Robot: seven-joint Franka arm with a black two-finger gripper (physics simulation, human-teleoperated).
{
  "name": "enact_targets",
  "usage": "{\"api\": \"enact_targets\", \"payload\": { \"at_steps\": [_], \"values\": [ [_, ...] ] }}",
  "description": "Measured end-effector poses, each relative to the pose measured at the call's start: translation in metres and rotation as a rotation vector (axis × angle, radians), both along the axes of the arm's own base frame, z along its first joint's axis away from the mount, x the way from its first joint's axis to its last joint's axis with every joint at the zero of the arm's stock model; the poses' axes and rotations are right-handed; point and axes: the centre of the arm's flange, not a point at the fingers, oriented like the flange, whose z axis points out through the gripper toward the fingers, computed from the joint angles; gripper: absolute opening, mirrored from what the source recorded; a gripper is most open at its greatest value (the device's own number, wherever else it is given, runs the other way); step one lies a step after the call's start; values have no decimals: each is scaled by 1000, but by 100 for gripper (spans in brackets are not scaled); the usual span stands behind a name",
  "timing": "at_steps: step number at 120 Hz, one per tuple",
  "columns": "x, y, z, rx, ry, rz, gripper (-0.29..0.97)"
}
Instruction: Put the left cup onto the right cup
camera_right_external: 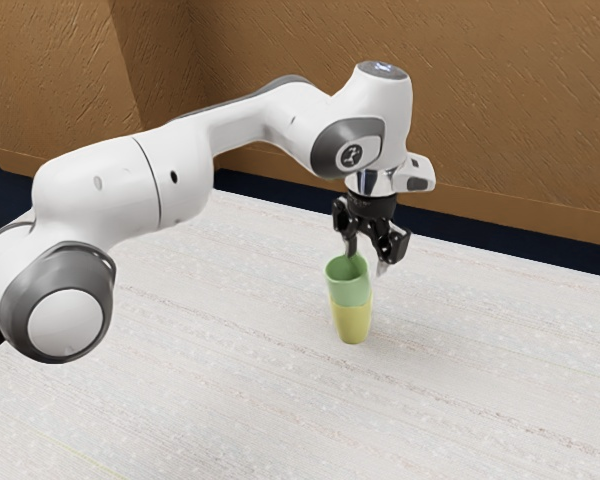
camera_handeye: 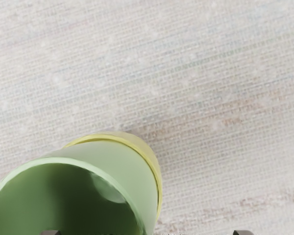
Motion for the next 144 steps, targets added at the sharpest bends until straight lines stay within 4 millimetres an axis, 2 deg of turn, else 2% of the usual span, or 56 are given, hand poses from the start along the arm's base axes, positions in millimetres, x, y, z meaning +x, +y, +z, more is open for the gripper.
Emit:
{"api": "enact_targets", "payload": {
  "at_steps": [46,62,74,112,144],
  "values": [
    [-9,-1,34,3,-32,4,62],
    [-16,2,59,7,-59,8,65],
    [-28,3,73,25,-65,4,66],
    [-63,33,105,70,-62,33,68],
    [-93,73,128,68,-45,91,68]
  ]
}}
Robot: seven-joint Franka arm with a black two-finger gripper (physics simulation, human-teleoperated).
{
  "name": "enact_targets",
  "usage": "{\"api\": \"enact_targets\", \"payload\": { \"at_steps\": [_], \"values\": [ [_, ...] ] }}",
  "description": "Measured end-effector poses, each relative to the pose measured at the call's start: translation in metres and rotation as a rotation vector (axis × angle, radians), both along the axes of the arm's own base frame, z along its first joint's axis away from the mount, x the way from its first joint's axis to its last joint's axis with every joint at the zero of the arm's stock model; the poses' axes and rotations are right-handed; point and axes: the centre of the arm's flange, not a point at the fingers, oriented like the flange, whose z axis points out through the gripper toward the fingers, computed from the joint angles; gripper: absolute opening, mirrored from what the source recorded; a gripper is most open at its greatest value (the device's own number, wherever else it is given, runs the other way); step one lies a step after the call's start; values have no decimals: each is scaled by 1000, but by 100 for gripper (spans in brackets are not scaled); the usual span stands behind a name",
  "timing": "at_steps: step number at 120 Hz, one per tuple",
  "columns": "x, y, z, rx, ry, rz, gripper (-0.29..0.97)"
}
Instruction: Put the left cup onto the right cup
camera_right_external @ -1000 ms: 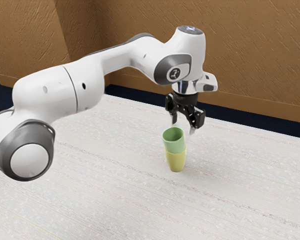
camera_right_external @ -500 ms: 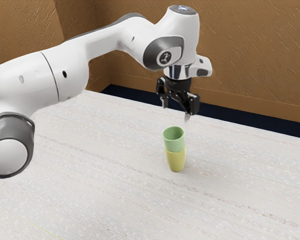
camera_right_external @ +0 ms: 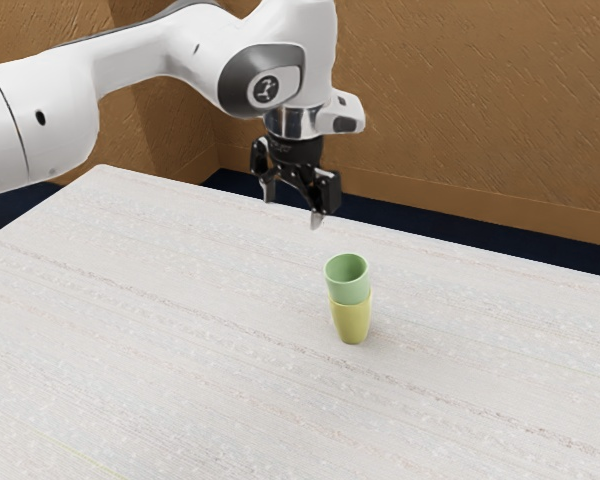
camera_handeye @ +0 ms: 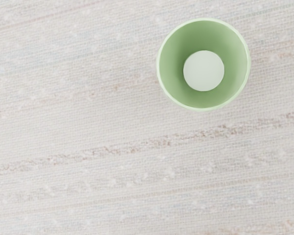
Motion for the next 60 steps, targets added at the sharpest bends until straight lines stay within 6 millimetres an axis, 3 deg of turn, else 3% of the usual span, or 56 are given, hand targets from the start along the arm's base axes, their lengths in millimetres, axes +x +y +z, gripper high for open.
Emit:
{"api": "enact_targets", "payload": {
  "at_steps": [18,60],
  "values": [
    [-20,18,14,-1,-1,20,68],
    [-45,59,37,-7,17,83,68]
  ]
}}
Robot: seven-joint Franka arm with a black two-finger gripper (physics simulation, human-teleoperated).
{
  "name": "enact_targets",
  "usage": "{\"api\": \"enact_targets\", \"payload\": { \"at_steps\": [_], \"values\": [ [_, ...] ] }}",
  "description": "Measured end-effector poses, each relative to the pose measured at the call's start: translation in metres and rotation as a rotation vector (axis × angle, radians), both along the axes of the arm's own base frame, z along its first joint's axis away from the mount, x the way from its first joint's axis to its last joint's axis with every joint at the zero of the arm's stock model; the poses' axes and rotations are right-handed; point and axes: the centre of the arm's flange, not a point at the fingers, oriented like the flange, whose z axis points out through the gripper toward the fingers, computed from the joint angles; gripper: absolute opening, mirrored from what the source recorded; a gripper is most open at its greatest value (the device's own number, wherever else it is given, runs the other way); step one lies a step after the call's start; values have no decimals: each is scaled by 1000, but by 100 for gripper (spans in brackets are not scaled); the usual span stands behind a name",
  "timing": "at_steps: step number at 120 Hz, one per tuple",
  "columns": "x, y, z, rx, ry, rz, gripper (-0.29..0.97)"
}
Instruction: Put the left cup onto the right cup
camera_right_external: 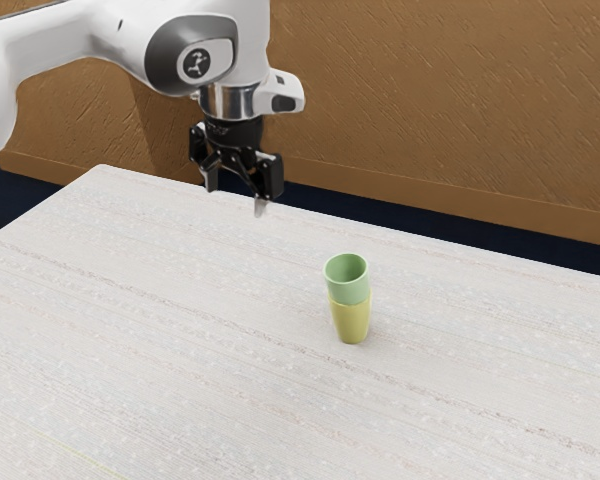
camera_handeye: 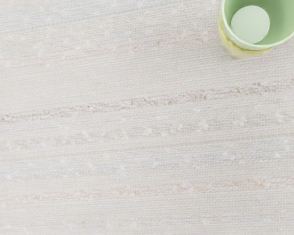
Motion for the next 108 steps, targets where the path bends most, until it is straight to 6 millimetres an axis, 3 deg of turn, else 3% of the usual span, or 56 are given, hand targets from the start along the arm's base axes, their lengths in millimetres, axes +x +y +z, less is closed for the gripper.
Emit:
{"api": "enact_targets", "payload": {
  "at_steps": [40,108],
  "values": [
    [-6,57,9,-54,31,95,68],
    [-8,100,10,-84,61,140,68]
  ]
}}
